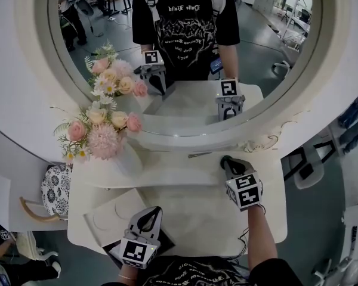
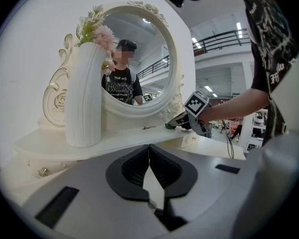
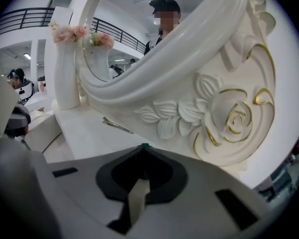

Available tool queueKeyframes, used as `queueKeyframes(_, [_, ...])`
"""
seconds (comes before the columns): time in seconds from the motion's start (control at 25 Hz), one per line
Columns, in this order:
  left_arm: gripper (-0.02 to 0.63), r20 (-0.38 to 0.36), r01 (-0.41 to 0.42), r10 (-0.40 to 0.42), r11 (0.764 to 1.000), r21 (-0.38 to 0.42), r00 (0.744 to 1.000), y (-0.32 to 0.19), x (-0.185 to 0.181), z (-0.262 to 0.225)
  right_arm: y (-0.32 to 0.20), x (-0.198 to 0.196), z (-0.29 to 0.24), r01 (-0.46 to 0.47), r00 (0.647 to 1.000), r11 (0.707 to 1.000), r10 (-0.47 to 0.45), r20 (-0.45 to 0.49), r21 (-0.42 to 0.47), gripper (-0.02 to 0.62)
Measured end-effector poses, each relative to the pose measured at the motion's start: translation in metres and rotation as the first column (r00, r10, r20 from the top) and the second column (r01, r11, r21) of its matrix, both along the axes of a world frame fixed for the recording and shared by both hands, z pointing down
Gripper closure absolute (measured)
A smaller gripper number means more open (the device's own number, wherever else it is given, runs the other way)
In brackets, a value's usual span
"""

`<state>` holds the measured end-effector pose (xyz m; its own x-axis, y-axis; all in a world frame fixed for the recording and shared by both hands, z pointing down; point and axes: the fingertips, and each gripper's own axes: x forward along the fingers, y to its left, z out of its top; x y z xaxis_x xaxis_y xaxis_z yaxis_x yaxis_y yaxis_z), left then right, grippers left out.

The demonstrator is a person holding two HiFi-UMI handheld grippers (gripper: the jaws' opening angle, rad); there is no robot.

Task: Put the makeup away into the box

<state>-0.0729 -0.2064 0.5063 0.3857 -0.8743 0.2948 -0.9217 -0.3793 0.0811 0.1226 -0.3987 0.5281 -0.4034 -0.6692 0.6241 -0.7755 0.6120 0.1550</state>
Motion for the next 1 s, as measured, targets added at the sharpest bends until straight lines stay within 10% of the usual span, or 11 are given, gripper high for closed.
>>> queueKeyframes(1.0, [0.591, 0.004, -0.046, 0.046, 0.997, 0.057, 0.999, 0.019, 0.011, -0.017, 0.049, -0.007, -0.05, -0.011, 1.0, 0.993, 0.007, 0.031, 0.12, 0.586])
